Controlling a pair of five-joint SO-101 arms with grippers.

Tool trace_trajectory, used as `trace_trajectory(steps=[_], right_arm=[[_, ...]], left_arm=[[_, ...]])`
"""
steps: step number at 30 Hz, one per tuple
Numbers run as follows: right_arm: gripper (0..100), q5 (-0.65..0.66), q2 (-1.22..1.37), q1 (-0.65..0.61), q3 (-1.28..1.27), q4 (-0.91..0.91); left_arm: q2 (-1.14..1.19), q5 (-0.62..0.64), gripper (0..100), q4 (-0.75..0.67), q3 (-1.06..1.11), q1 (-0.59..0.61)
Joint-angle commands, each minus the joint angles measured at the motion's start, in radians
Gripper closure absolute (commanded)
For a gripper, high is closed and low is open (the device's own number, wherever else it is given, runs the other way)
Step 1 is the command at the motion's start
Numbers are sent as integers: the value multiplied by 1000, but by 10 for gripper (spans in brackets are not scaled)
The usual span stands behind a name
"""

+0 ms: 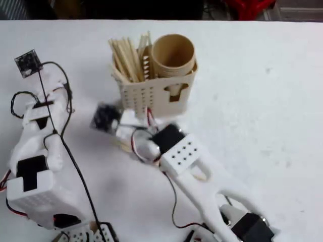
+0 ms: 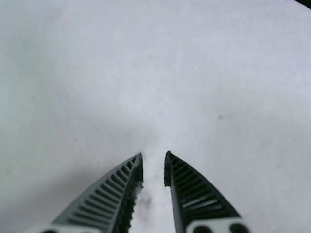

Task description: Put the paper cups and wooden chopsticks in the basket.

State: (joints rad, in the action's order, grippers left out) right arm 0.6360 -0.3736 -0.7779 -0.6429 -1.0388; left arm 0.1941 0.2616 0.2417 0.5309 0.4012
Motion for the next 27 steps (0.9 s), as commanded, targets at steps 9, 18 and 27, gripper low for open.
trace_trajectory(steps=[9, 18, 27], right_arm=[[862, 92, 240, 41, -173, 332], [901, 84, 432, 102, -12, 254], [982, 17, 389, 154, 21, 226]], left_arm=[[-10, -9, 909, 2, -40, -4], [-10, -9, 909, 5, -40, -4], [-10, -9, 909, 5, -40, -4]])
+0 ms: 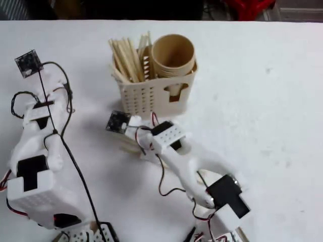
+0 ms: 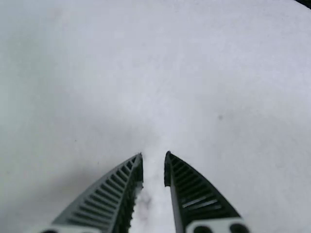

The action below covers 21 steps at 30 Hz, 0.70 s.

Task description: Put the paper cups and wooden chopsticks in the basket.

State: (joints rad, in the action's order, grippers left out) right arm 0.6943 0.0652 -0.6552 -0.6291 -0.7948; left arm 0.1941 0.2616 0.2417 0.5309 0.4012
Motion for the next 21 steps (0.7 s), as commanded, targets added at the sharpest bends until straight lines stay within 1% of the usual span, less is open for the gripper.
trace_trajectory(steps=[1, 5, 14, 17, 21], right_arm=[[981, -52, -79, 39, 5, -21], [981, -60, -206, 61, -52, -19], [977, -61, -510, 53, -203, -13], [954, -61, -489, 44, -207, -8], [848, -92, -369, 51, -206, 81]], left_arm=[[-10, -9, 909, 5, -40, -4], [-10, -9, 909, 5, -40, -4], [-10, -9, 909, 3, -40, -4], [-10, -9, 909, 5, -40, -4], [-12, -9, 909, 5, -37, -2]])
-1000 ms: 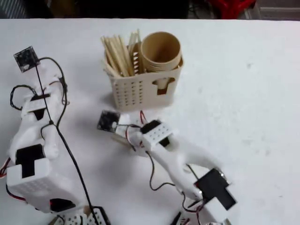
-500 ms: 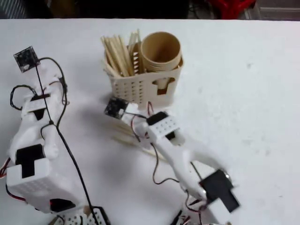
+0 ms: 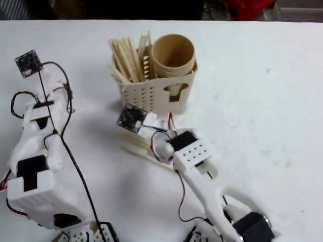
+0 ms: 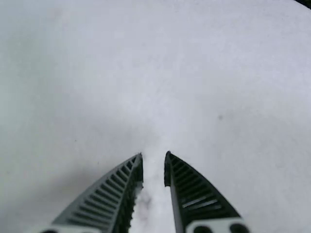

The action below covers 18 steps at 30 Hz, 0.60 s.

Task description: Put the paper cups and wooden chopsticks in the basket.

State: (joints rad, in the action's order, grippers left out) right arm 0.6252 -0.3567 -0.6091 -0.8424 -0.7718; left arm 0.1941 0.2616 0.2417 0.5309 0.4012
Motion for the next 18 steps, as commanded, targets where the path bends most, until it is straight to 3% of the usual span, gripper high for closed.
trace_trajectory(steps=[1, 5, 18], right_arm=[[830, -23, 90, -1, 9, 77], [828, 0, 205, -16, 21, 137], [840, 12, 400, -16, 163, 58]], left_arm=[[-13, -9, 909, 5, -35, -2], [-15, -9, 909, 5, -34, -2], [-16, -9, 909, 5, -34, 1]])
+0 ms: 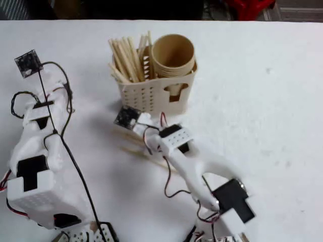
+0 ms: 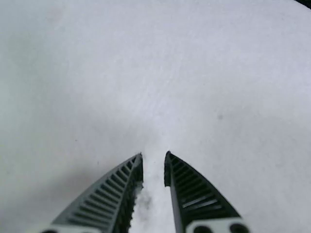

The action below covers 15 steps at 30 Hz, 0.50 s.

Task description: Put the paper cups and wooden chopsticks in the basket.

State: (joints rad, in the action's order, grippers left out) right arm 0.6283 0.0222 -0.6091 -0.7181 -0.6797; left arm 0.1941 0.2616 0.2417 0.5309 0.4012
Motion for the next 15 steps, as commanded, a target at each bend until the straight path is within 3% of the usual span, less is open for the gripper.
trace_trajectory(steps=[1, 5, 8, 15], right_arm=[[840, 9, 33, -16, 55, -53], [851, 9, 61, -13, 91, -87], [987, 8, 59, -13, 91, -84], [981, 0, -88, -15, 40, -122]], left_arm=[[-16, -9, 909, 5, -34, 1], [-16, -9, 909, 5, -32, 1], [-16, -9, 909, 5, -32, 1], [-13, -9, 909, 5, -38, 1]])
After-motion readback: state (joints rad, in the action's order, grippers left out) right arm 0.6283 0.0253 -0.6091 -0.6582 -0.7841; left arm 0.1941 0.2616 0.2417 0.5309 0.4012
